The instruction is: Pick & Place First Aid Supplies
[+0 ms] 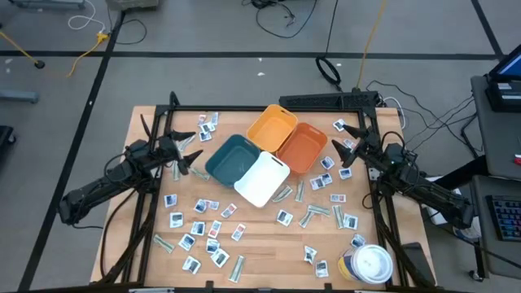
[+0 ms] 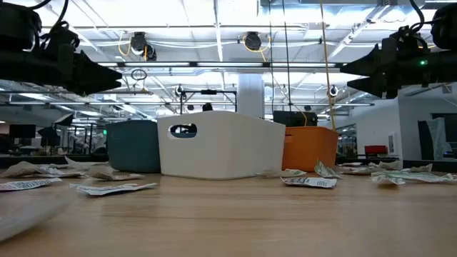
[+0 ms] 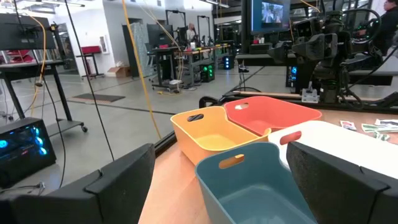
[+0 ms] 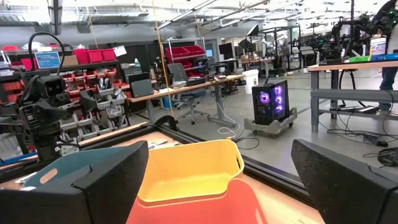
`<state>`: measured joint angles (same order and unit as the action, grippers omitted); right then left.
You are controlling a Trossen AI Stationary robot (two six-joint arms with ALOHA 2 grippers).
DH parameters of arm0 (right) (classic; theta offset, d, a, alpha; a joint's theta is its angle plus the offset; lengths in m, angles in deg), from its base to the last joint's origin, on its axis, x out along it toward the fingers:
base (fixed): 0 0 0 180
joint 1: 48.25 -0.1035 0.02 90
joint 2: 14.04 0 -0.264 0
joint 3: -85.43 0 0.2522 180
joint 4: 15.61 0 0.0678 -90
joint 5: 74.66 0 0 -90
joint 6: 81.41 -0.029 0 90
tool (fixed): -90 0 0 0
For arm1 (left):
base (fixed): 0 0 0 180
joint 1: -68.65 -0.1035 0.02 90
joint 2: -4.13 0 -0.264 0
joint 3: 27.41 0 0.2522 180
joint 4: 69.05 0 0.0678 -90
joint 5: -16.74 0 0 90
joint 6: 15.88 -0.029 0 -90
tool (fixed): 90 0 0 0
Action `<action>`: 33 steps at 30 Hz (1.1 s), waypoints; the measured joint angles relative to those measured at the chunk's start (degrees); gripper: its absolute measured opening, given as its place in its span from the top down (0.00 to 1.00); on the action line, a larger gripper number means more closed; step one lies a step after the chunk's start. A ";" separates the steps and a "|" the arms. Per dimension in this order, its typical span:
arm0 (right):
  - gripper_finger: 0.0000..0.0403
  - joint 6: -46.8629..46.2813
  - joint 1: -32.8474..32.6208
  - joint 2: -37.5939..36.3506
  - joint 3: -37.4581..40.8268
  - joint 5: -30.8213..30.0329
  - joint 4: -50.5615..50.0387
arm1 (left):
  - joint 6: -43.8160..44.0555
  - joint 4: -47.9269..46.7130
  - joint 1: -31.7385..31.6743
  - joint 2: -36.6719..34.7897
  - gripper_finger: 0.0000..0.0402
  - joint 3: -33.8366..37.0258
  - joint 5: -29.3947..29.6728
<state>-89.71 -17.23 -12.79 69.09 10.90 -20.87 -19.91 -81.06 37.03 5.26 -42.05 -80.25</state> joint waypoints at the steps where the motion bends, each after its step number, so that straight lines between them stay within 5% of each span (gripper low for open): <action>1: 0.03 0.14 -0.01 0.01 -0.01 -0.01 0.57 | 0.00 0.00 0.00 0.00 0.09 0.02 0.00; 16: 0.03 1.67 -0.01 0.34 -2.09 -0.53 1.73 | 0.00 0.00 -0.02 -0.01 0.09 0.00 0.00; 23: 0.03 6.28 0.01 7.12 -13.24 -10.43 -9.20 | 0.00 0.00 0.00 0.00 0.09 0.00 0.00; 33: 0.03 3.88 0.01 22.24 -30.27 -12.08 -18.84 | 0.00 0.01 -0.02 -0.02 0.09 0.00 -0.07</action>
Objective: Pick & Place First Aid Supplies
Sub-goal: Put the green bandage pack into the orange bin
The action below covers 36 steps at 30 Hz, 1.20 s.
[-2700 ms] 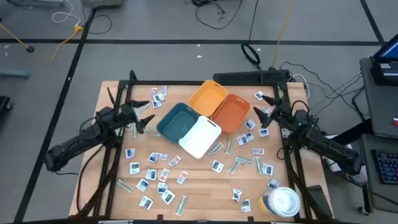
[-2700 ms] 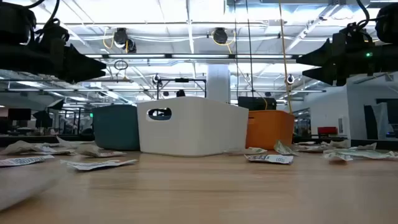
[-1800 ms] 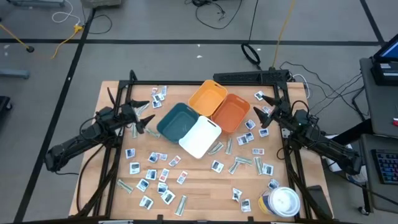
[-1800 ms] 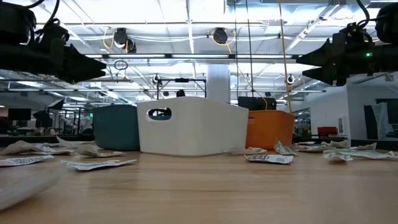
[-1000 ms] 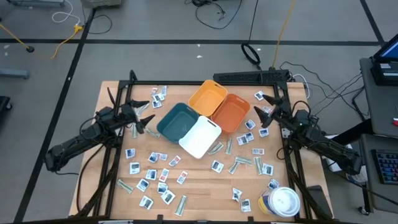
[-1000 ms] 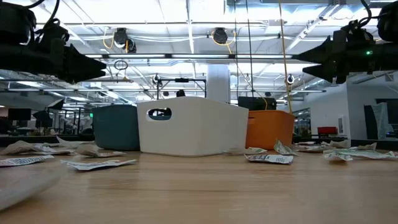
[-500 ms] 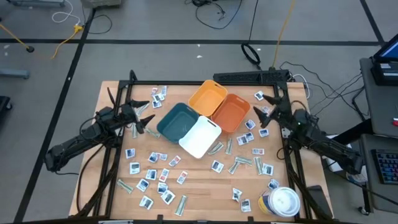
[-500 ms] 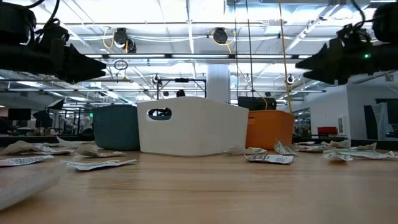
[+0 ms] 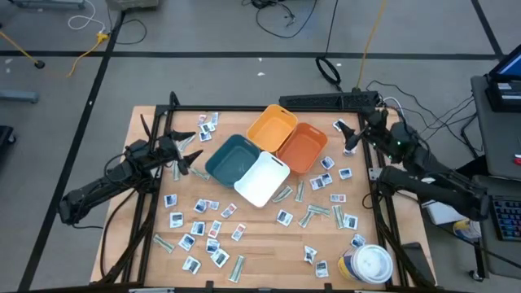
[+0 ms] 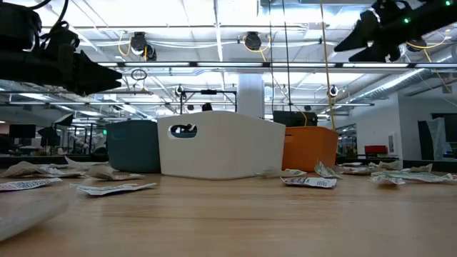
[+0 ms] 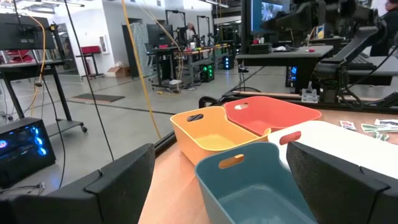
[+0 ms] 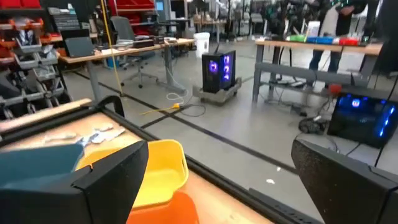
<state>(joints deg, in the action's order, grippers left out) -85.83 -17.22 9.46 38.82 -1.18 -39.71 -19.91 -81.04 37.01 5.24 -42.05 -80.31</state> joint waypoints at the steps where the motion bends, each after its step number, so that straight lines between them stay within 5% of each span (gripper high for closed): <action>1: 0.03 -0.72 0.00 1.41 -1.49 0.03 -1.02 | 0.00 0.00 0.00 0.01 0.09 0.01 0.00; 18: 0.03 -16.15 -0.02 17.76 -18.71 5.37 -24.21 | 0.00 0.00 0.00 0.00 0.09 0.02 0.02; 27: 0.03 -28.49 0.00 27.34 -25.44 19.56 -39.89 | 0.00 0.01 0.00 0.02 0.09 0.00 0.02; 36: 0.03 -29.44 -0.02 36.82 -27.89 32.57 -54.69 | 0.00 0.01 0.01 0.01 0.09 0.01 0.02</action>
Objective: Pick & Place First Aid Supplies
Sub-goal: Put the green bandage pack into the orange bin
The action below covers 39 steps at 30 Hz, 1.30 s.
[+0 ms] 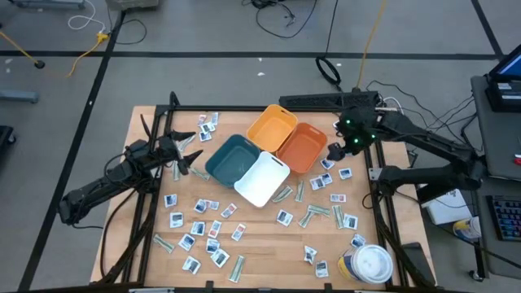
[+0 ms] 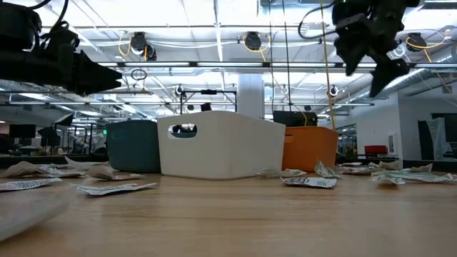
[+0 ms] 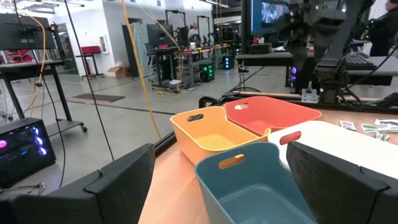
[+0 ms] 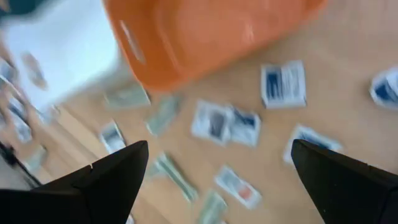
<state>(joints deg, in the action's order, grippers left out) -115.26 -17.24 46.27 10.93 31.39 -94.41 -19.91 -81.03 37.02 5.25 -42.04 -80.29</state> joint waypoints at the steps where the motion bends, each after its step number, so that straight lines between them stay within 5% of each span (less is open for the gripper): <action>1: 0.03 0.67 0.00 0.94 -0.12 0.51 -1.79 | 0.00 0.00 -0.01 0.00 0.09 -0.01 0.00; 16: 0.03 6.70 -3.57 4.62 -0.12 -5.92 -9.42 | 0.00 0.00 0.01 0.01 0.09 0.01 0.02; 25: 0.03 9.06 -17.53 11.03 -1.25 -9.13 -9.26 | 0.00 0.00 0.01 -0.01 0.09 -0.01 0.02; 39: 0.03 7.55 -37.36 18.98 -13.35 -14.47 -8.91 | 0.00 -0.01 -0.01 0.00 0.09 0.00 0.02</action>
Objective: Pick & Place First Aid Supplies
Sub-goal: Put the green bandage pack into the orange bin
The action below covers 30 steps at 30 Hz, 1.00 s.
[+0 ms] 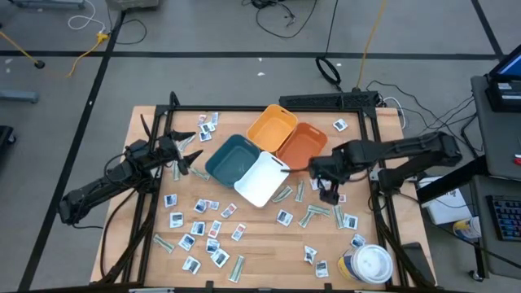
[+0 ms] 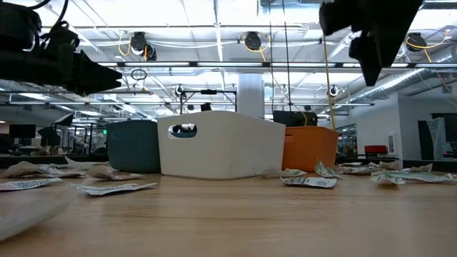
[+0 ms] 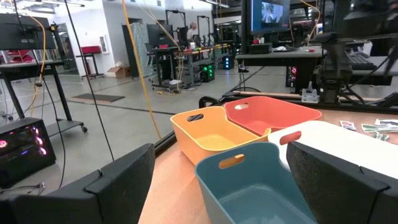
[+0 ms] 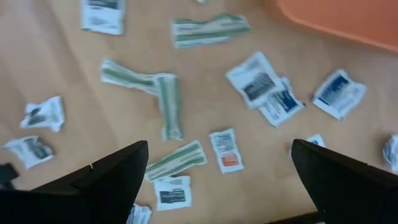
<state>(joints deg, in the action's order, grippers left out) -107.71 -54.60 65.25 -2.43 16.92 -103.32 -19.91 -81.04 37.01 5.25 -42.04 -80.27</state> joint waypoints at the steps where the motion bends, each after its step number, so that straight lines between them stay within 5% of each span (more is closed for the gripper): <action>1: 0.03 -0.01 -1.04 0.24 -0.45 0.03 0.00 | 0.00 -0.01 0.02 0.01 0.09 -0.01 0.00; 14: 0.03 -6.67 -10.06 0.77 -0.24 -0.37 -0.89 | 0.00 -0.01 0.01 0.00 0.09 -0.01 0.00; 30: 0.03 -7.06 -11.40 10.14 7.45 -0.32 9.25 | 0.00 0.05 0.00 0.00 0.09 -0.01 0.00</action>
<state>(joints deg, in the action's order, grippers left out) -114.77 -66.01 75.39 5.02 16.60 -94.07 -19.91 -80.99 37.01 5.25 -42.04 -80.27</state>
